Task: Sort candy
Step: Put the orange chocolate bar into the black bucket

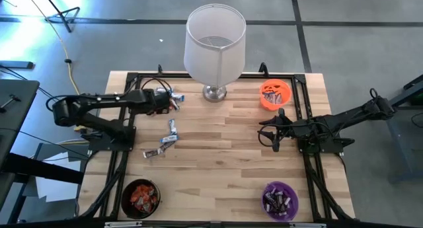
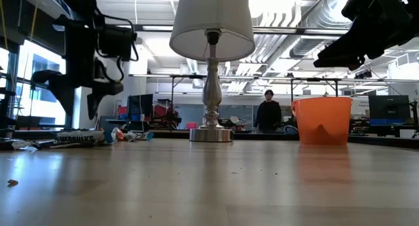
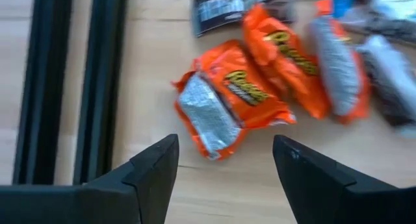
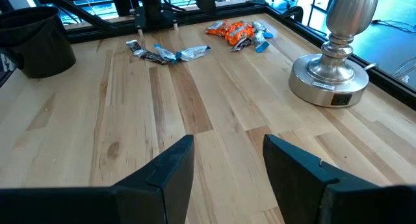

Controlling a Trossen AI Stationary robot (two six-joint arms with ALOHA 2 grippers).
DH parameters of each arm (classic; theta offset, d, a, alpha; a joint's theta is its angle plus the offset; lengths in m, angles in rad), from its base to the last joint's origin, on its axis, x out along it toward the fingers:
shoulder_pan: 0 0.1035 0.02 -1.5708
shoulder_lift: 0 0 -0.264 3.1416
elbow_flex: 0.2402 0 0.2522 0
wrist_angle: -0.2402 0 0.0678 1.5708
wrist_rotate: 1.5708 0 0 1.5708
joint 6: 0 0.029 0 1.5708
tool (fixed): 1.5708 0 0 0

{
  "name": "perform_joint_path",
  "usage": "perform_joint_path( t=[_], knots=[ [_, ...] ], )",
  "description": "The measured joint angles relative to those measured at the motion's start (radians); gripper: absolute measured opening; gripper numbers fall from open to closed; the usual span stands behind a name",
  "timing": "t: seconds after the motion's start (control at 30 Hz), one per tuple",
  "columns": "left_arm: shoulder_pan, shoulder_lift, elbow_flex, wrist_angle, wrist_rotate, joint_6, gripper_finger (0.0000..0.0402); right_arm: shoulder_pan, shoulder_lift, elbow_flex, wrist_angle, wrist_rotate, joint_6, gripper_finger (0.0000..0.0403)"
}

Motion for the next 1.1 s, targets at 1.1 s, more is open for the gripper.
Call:
perform_joint_path(
  t=[1.1],
  knots=[
    [0.22, -0.017, -0.241, 0.341, 0.08, 0.222, 0.0233, 0.0, 0.0, 0.0, 0.0, 0.0, 0.0, 0.018]
  ],
)
